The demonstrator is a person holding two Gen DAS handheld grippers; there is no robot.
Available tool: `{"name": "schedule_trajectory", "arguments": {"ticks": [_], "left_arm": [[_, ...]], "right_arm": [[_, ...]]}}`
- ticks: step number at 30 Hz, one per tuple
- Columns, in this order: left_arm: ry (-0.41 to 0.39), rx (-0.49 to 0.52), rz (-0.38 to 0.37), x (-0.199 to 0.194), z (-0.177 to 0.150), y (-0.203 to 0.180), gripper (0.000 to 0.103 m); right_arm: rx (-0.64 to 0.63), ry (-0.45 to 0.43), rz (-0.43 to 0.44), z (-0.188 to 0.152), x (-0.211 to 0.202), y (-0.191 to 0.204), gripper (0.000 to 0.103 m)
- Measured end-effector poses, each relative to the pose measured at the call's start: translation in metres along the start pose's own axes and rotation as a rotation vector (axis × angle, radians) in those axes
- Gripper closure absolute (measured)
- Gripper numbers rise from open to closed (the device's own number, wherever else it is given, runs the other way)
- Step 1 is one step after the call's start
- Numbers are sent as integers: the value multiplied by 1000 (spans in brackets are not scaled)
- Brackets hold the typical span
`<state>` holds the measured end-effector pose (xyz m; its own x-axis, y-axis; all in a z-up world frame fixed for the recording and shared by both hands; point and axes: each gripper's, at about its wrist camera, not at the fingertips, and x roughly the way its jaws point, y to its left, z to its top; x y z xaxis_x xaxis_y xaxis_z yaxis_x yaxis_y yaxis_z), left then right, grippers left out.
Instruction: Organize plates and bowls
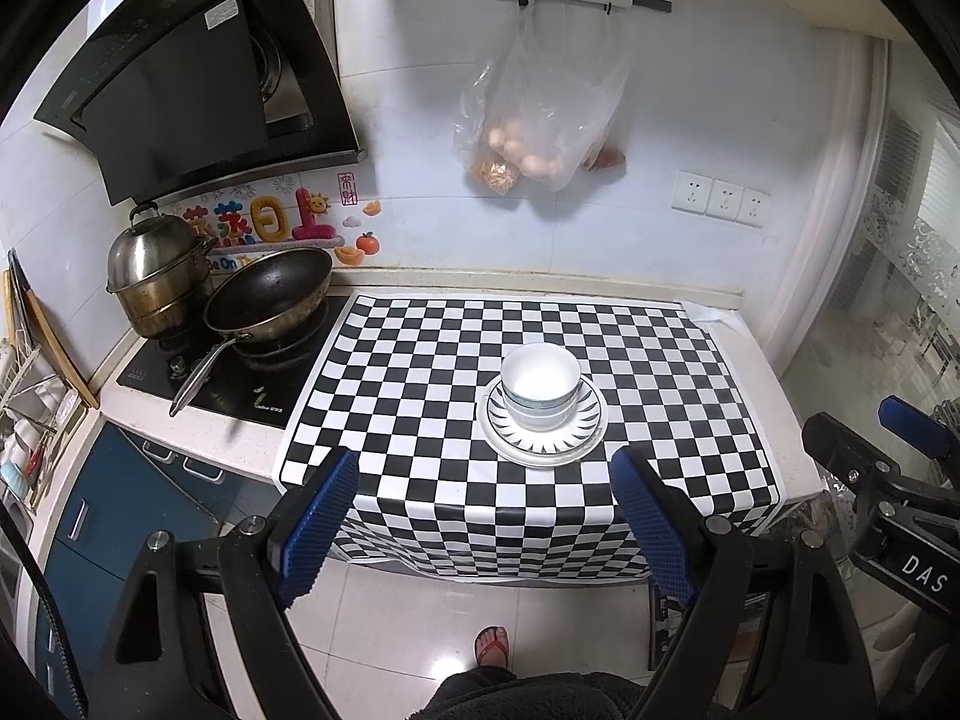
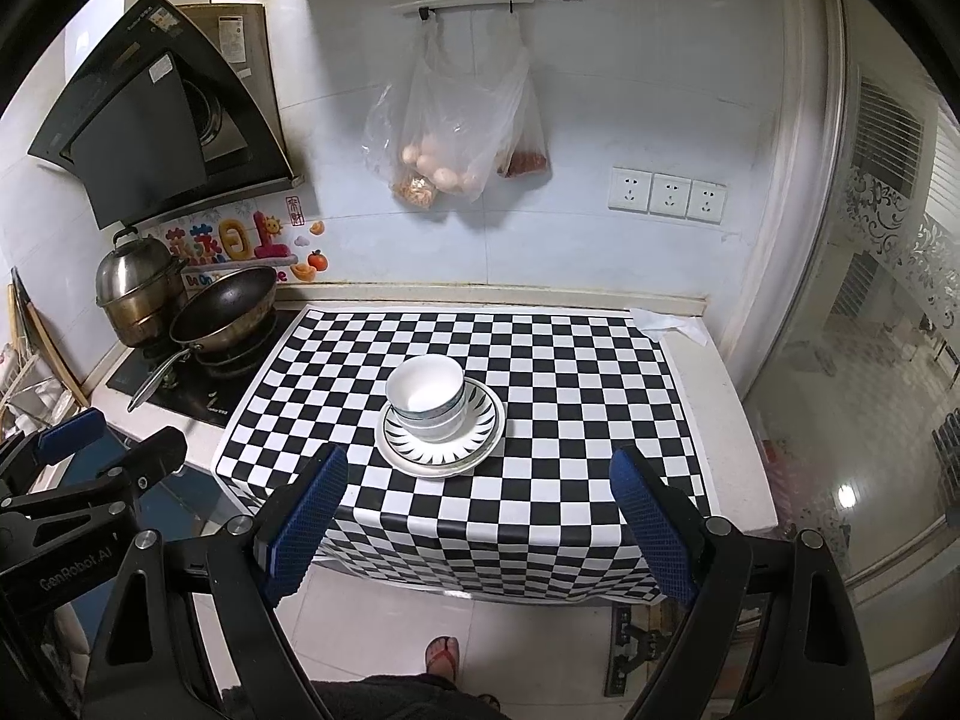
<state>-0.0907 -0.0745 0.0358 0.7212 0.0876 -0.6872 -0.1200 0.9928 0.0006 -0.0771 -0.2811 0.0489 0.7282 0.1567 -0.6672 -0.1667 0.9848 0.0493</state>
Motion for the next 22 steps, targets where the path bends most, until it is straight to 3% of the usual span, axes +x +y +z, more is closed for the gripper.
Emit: {"name": "schedule_trajectory", "arguments": {"ticks": [22], "left_arm": [[-13,-12,7,-8,0,-5,17]], "right_arm": [[-2,-4,-8,-3,-9,-3,12]]}}
